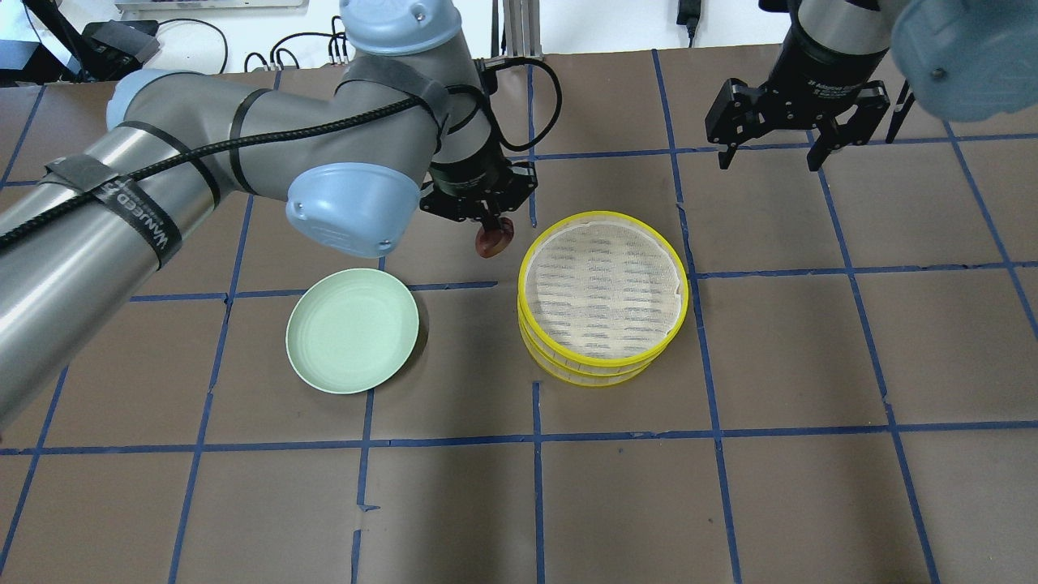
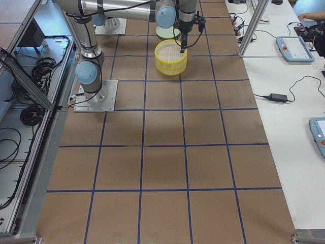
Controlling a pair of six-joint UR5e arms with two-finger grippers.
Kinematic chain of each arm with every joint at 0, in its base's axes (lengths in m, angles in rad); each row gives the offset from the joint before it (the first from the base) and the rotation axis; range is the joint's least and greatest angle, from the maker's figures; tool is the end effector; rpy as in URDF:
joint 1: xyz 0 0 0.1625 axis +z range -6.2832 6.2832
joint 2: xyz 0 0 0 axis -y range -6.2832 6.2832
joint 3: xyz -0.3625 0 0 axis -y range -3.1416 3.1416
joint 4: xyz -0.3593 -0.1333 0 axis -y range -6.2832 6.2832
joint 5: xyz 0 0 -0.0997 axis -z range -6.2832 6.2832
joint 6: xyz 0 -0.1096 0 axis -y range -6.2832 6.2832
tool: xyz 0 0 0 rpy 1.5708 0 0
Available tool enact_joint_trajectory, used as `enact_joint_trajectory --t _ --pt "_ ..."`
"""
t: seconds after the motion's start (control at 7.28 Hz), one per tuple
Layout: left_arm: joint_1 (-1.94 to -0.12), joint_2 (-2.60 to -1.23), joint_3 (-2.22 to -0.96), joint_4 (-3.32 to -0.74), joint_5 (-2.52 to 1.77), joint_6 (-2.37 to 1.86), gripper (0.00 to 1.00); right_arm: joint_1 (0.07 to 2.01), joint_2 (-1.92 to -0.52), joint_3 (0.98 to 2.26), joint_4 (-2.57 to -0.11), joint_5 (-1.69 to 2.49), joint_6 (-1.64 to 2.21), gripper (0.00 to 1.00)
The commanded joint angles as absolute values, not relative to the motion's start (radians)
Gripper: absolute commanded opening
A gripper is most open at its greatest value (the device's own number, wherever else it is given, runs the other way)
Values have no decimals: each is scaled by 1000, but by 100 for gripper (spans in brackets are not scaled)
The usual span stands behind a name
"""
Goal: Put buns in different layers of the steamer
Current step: 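Carry the red bun into the top tier and release it while the right rises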
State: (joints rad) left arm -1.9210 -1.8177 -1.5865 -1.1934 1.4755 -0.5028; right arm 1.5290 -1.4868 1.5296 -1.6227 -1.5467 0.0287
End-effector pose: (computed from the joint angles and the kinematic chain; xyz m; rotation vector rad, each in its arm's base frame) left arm -0.3227 -0.4646 0.3238 0.2209 -2.9978 0.0979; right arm 0.1153 -0.4953 0.3997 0.1097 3.1156 -0.0144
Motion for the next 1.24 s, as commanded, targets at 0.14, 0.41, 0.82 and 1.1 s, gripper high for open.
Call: enact_joint_trajectory --t 0.14,0.41,0.82,1.1 --pt "-2008 -1850 -1577 -1151 1443 -661 41 1531 -1499 1526 -1618 -1545 -20 100" --pt "-2009 -1877 -1578 -1093 1443 -672 100 1525 -1497 1522 -1621 -1543 -17 100" --pt "-1972 -1832 -1563 -1138 1460 -433 100 1523 -1497 1525 -1618 -1543 -18 100" --pt "-1771 -1777 -1555 -1245 1450 -152 100 1523 -1499 1525 -1618 -1543 -18 100"
